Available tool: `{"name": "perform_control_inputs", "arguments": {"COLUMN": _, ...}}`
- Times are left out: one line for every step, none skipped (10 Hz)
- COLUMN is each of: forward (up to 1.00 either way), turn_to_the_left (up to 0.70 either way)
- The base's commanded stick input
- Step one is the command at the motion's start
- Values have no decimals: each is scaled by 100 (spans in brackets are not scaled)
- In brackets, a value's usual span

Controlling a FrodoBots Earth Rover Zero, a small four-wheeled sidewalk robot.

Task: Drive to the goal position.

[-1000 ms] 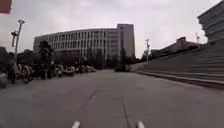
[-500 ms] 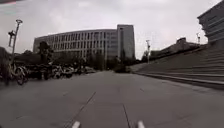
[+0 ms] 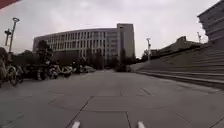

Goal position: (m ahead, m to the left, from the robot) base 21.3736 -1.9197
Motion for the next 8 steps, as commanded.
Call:
{"name": "perform_control_inputs", "arguments": {"forward": 60, "turn_to_the_left": 0}}
{"name": "perform_control_inputs", "arguments": {"forward": 60, "turn_to_the_left": 0}}
{"name": "perform_control_inputs", "arguments": {"forward": 60, "turn_to_the_left": 0}}
{"name": "perform_control_inputs", "arguments": {"forward": 60, "turn_to_the_left": 0}}
{"name": "perform_control_inputs", "arguments": {"forward": 60, "turn_to_the_left": 0}}
{"name": "perform_control_inputs", "arguments": {"forward": 60, "turn_to_the_left": 0}}
{"name": "perform_control_inputs", "arguments": {"forward": 60, "turn_to_the_left": 0}}
{"name": "perform_control_inputs", "arguments": {"forward": 60, "turn_to_the_left": 0}}
